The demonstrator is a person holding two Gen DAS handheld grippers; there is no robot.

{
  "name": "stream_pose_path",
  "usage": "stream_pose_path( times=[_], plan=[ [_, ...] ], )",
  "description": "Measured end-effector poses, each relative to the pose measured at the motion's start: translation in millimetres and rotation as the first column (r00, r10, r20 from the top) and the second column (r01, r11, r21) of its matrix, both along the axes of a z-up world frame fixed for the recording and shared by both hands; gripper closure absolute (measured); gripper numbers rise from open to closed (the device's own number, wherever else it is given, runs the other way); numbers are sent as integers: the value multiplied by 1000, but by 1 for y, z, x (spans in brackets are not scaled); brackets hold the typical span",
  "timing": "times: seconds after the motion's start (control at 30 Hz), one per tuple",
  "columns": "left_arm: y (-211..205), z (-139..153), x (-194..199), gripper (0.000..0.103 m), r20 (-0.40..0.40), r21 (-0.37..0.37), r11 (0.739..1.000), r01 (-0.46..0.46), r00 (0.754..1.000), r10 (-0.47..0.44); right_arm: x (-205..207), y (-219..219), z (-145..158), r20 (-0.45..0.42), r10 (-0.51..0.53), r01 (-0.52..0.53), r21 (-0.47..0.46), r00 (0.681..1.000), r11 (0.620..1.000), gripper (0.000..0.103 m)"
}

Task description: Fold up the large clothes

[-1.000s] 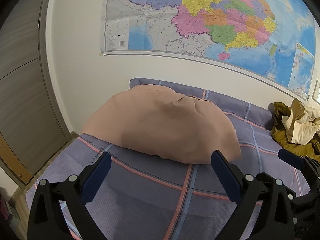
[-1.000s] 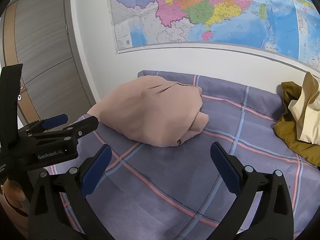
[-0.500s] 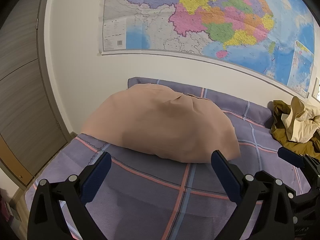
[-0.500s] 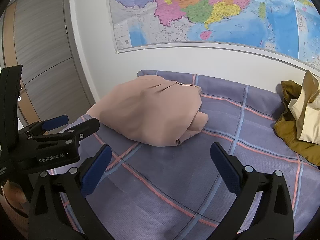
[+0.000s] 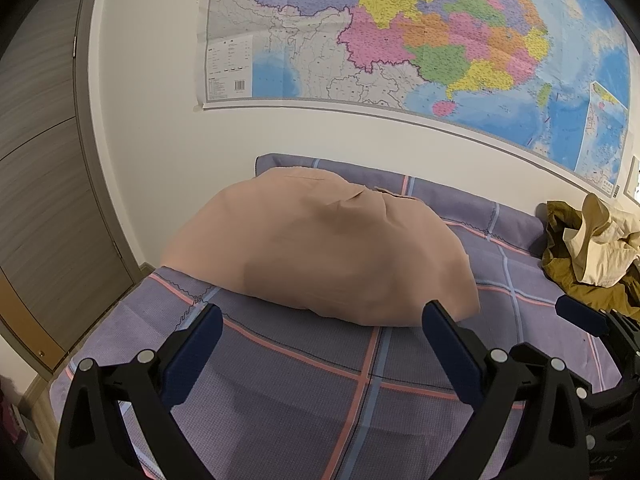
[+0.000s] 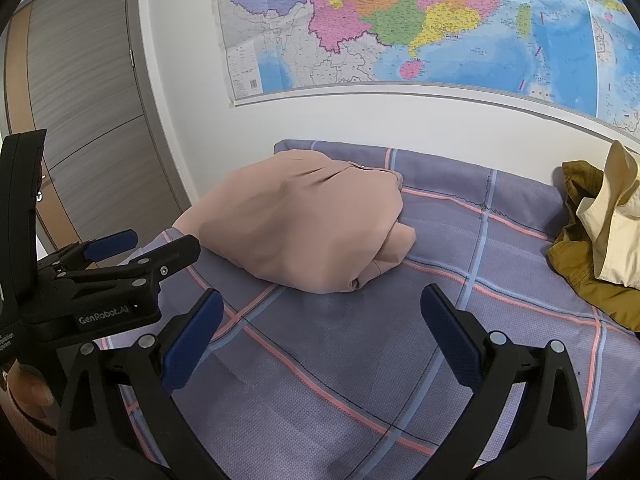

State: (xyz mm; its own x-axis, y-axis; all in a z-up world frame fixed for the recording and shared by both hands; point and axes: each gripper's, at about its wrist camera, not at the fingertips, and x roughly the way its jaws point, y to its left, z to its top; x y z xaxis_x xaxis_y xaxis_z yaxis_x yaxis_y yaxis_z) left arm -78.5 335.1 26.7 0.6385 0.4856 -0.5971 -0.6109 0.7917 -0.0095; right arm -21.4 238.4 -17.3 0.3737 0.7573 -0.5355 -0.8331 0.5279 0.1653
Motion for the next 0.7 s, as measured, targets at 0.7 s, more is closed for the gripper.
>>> stream_pose_path(
  times=[0.7],
  plan=[
    [-1,-3,0,7,-7,-2,1000,-2,1000,2,2,0,-1,-8,4,-4,-3,1000,1000,5]
  ],
)
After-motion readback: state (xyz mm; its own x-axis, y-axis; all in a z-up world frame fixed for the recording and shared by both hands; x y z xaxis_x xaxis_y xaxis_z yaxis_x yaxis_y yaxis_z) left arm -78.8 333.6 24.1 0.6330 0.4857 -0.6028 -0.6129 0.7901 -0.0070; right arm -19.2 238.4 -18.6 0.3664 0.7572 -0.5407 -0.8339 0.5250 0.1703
